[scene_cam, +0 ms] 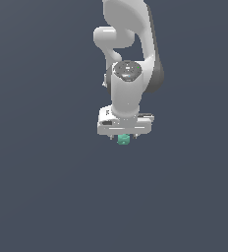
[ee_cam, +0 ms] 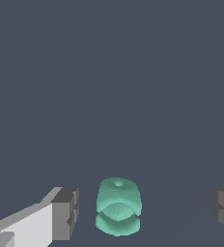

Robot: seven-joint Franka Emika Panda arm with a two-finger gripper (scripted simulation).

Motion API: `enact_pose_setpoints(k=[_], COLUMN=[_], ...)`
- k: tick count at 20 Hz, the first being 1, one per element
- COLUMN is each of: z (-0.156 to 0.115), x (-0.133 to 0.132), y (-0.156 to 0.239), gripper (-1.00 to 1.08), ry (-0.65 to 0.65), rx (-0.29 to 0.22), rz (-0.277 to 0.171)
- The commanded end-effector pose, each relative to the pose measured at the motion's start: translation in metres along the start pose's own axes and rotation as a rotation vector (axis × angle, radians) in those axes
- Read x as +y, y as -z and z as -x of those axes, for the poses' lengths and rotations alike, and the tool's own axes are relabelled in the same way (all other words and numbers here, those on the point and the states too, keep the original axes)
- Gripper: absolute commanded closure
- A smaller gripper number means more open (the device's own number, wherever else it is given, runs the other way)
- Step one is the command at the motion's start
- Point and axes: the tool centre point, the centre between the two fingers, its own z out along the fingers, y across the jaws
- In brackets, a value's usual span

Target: Pick up the object and move it to a goal position.

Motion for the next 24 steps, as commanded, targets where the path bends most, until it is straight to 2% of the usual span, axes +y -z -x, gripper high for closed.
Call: enact_pose_setpoints(k=[1, 11, 18, 24], z=[0.000, -0.003, 0.001, 0.018], x=[0.000, 0.024, 0.021, 0.013], y=[0.000, 0.000, -0.005, -0.023], gripper=[-0.92, -0.92, -0.92, -0.92], ry=[0.000, -0.040, -0.040, -0.050], rx=[0.000, 0.005, 0.004, 0.000], rz=[0.000, -0.017, -0.013, -0.003])
